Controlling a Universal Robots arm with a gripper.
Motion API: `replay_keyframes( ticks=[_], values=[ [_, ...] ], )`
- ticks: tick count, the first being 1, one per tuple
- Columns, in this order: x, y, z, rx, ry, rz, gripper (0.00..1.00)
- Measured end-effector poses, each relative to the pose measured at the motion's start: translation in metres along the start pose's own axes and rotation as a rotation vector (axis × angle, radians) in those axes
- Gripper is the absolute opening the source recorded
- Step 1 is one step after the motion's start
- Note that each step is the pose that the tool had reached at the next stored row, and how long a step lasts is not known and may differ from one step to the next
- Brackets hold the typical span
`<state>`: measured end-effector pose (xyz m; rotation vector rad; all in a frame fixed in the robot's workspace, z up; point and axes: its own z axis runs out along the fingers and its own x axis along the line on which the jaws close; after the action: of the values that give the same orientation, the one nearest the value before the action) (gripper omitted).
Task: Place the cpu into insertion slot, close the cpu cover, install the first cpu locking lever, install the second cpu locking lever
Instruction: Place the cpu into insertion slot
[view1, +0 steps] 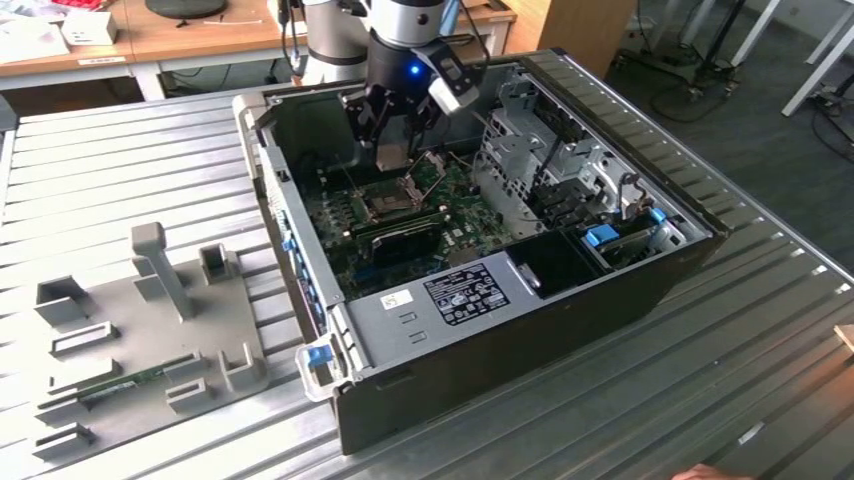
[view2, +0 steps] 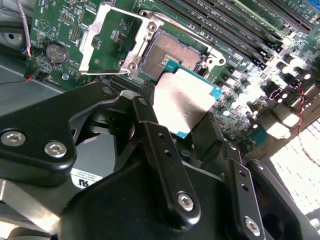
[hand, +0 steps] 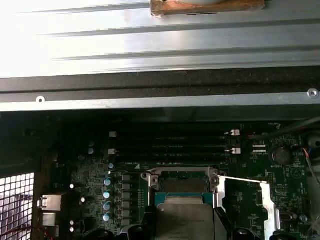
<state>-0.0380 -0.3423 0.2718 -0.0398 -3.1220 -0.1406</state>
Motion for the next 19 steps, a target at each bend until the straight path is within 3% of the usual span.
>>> replay_keyframes(
  ticks=[5, 13, 19],
  values=[
    [-0.0001, -0.0004, 0.0045, 0.0, -0.0001, 0.0, 0.54],
    [-0.0001, -0.0006, 0.0065, -0.0003, -0.0003, 0.0, 0.54],
    [-0.0002, -0.0012, 0.0134, -0.0001, -0.0013, 0.0, 0.54]
  ],
)
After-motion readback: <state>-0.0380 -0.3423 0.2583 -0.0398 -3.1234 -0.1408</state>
